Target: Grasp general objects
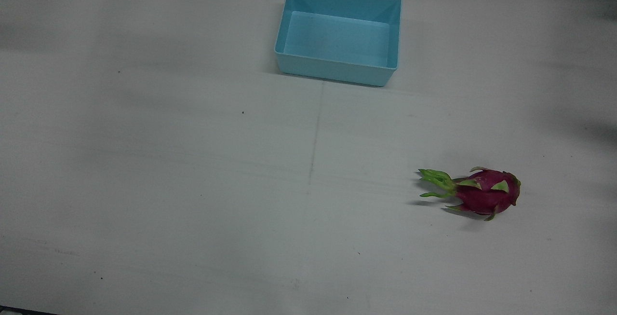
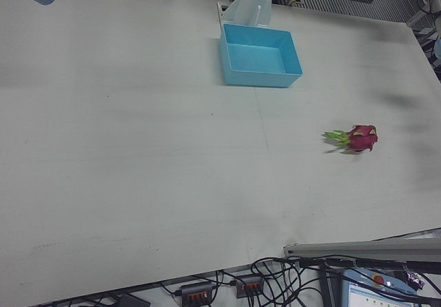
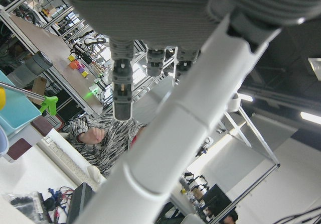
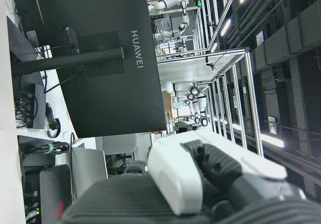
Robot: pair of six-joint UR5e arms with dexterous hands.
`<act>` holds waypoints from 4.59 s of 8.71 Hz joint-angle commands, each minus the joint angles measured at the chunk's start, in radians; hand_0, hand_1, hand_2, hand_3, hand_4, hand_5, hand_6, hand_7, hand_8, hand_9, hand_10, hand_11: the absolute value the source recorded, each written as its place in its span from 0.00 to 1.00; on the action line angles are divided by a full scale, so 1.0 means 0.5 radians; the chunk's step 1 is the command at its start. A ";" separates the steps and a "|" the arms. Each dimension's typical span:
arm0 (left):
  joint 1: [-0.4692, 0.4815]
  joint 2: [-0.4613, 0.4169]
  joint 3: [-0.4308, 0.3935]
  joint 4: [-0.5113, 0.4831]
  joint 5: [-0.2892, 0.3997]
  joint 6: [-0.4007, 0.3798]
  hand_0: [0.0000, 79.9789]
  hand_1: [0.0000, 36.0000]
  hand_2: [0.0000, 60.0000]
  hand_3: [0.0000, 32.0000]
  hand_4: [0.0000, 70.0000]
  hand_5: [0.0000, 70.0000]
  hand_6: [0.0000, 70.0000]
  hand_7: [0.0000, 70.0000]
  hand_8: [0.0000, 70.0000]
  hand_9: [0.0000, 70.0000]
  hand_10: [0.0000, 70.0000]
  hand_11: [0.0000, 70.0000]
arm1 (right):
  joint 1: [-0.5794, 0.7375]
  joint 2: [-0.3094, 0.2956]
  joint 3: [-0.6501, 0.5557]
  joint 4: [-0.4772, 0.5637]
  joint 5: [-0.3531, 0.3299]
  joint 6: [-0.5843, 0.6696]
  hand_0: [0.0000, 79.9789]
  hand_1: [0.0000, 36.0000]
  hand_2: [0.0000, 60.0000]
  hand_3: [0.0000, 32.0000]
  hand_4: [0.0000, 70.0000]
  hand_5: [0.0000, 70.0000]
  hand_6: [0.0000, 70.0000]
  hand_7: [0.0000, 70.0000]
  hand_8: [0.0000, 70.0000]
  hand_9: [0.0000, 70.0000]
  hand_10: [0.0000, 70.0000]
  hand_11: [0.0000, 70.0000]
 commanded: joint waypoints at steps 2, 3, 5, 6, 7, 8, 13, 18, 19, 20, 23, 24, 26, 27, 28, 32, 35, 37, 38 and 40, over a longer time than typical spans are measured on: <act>0.168 -0.369 -0.266 0.894 0.275 0.995 1.00 0.94 0.04 0.00 0.37 1.00 0.32 0.44 0.12 0.15 0.09 0.19 | -0.001 0.000 -0.004 0.001 0.000 0.000 0.00 0.00 0.00 0.00 0.00 0.00 0.00 0.00 0.00 0.00 0.00 0.00; 0.330 -0.397 -0.279 0.981 0.227 1.073 1.00 0.93 0.03 0.00 0.36 1.00 0.31 0.43 0.14 0.14 0.08 0.16 | -0.001 0.000 -0.004 0.001 0.000 0.000 0.00 0.00 0.00 0.00 0.00 0.00 0.00 0.00 0.00 0.00 0.00 0.00; 0.771 -0.416 -0.270 1.153 -0.161 1.096 1.00 0.99 0.02 0.00 0.30 1.00 0.21 0.36 0.17 0.08 0.02 0.09 | -0.001 0.000 -0.001 0.001 0.000 0.000 0.00 0.00 0.00 0.00 0.00 0.00 0.00 0.00 0.00 0.00 0.00 0.00; 0.992 -0.464 -0.251 1.227 -0.288 1.099 1.00 1.00 0.00 0.16 0.14 0.93 0.06 0.23 0.18 0.03 0.00 0.00 | -0.001 0.000 -0.001 0.001 0.000 0.000 0.00 0.00 0.00 0.00 0.00 0.00 0.00 0.00 0.00 0.00 0.00 0.00; 1.143 -0.495 -0.221 1.279 -0.414 1.102 1.00 1.00 0.00 1.00 0.00 0.71 0.00 0.15 0.14 0.01 0.00 0.00 | -0.001 0.000 -0.001 0.001 0.000 0.000 0.00 0.00 0.00 0.00 0.00 0.00 0.00 0.00 0.00 0.00 0.00 0.00; 1.163 -0.499 -0.184 1.280 -0.458 1.105 1.00 1.00 0.00 1.00 0.00 0.56 0.00 0.13 0.13 0.01 0.00 0.00 | -0.001 0.000 -0.001 -0.002 0.000 0.000 0.00 0.00 0.00 0.00 0.00 0.00 0.00 0.00 0.00 0.00 0.00 0.00; 1.319 -0.652 -0.125 1.488 -0.665 1.102 1.00 0.66 0.00 1.00 0.00 0.45 0.00 0.04 0.06 0.00 0.00 0.00 | 0.002 0.000 0.002 -0.002 0.000 0.000 0.00 0.00 0.00 0.00 0.00 0.00 0.00 0.00 0.00 0.00 0.00 0.00; 1.473 -0.637 -0.064 1.553 -0.912 1.105 1.00 0.74 0.00 1.00 0.00 0.52 0.00 0.03 0.07 0.00 0.00 0.00 | 0.002 0.000 0.002 -0.002 0.000 0.000 0.00 0.00 0.00 0.00 0.00 0.00 0.00 0.00 0.00 0.00 0.00 0.00; 1.513 -0.637 -0.064 1.556 -0.976 1.102 1.00 0.75 0.00 1.00 0.00 0.52 0.00 0.04 0.07 0.00 0.00 0.00 | 0.002 0.000 0.002 -0.002 0.000 0.000 0.00 0.00 0.00 0.00 0.00 0.00 0.00 0.00 0.00 0.00 0.00 0.00; 1.546 -0.637 -0.052 1.559 -0.992 1.102 1.00 0.76 0.00 1.00 0.00 0.52 0.00 0.04 0.07 0.00 0.00 0.00 | 0.002 0.000 0.002 -0.002 0.000 0.000 0.00 0.00 0.00 0.00 0.00 0.00 0.00 0.00 0.00 0.00 0.00 0.00; 1.553 -0.643 -0.012 1.571 -0.998 1.102 1.00 0.79 0.00 1.00 0.00 0.59 0.00 0.04 0.08 0.00 0.00 0.02 | 0.002 0.000 0.002 -0.002 0.000 0.000 0.00 0.00 0.00 0.00 0.00 0.00 0.00 0.00 0.00 0.00 0.00 0.00; 1.553 -0.640 0.015 1.565 -1.047 1.102 1.00 0.80 0.00 1.00 0.00 0.60 0.00 0.04 0.08 0.00 0.00 0.02 | 0.002 0.000 0.002 -0.002 0.000 0.000 0.00 0.00 0.00 0.00 0.00 0.00 0.00 0.00 0.00 0.00 0.00 0.00; 1.580 -0.634 0.016 1.565 -1.124 1.102 1.00 0.87 0.00 1.00 0.00 0.73 0.00 0.13 0.15 0.01 0.02 0.08 | 0.002 0.000 0.002 -0.002 0.000 0.000 0.00 0.00 0.00 0.00 0.00 0.00 0.00 0.00 0.00 0.00 0.00 0.00; 1.614 -0.634 0.019 1.568 -1.145 1.102 1.00 0.89 0.00 1.00 0.00 0.90 0.00 0.21 0.20 0.03 0.07 0.16 | 0.002 0.000 0.002 -0.002 0.000 0.000 0.00 0.00 0.00 0.00 0.00 0.00 0.00 0.00 0.00 0.00 0.00 0.00; 1.617 -0.631 0.016 1.568 -1.191 1.102 1.00 0.88 0.00 0.84 0.00 1.00 0.01 0.31 0.23 0.09 0.10 0.20 | 0.002 0.000 0.002 -0.002 0.000 0.000 0.00 0.00 0.00 0.00 0.00 0.00 0.00 0.00 0.00 0.00 0.00 0.00; 1.614 -0.649 -0.085 1.672 -1.185 1.090 1.00 0.81 0.16 0.00 0.50 1.00 0.83 1.00 0.91 1.00 0.70 1.00 | 0.002 0.000 0.008 -0.005 0.000 -0.003 0.00 0.00 0.00 0.00 0.00 0.00 0.00 0.00 0.00 0.00 0.00 0.00; 1.486 -0.670 -0.325 1.793 -0.783 1.077 1.00 1.00 1.00 0.00 0.82 1.00 1.00 1.00 1.00 1.00 1.00 1.00 | 0.002 0.000 0.012 -0.005 0.000 -0.003 0.00 0.00 0.00 0.00 0.00 0.00 0.00 0.00 0.00 0.00 0.00 0.00; 1.034 -0.872 -0.255 1.435 0.083 1.059 1.00 1.00 1.00 0.00 0.87 1.00 1.00 1.00 1.00 1.00 1.00 1.00 | 0.002 0.000 0.008 -0.005 0.000 -0.003 0.00 0.00 0.00 0.00 0.00 0.00 0.00 0.00 0.00 0.00 0.00 0.00; 0.895 -1.067 -0.017 1.172 0.492 0.795 1.00 1.00 1.00 0.00 0.90 1.00 1.00 1.00 1.00 1.00 1.00 1.00 | 0.002 0.000 0.008 -0.005 0.000 -0.003 0.00 0.00 0.00 0.00 0.00 0.00 0.00 0.00 0.00 0.00 0.00 0.00; 0.832 -1.109 0.004 0.735 0.793 0.290 1.00 0.68 0.63 0.00 1.00 1.00 1.00 1.00 1.00 1.00 1.00 1.00 | 0.002 0.000 0.011 -0.005 0.000 -0.003 0.00 0.00 0.00 0.00 0.00 0.00 0.00 0.00 0.00 0.00 0.00 0.00</act>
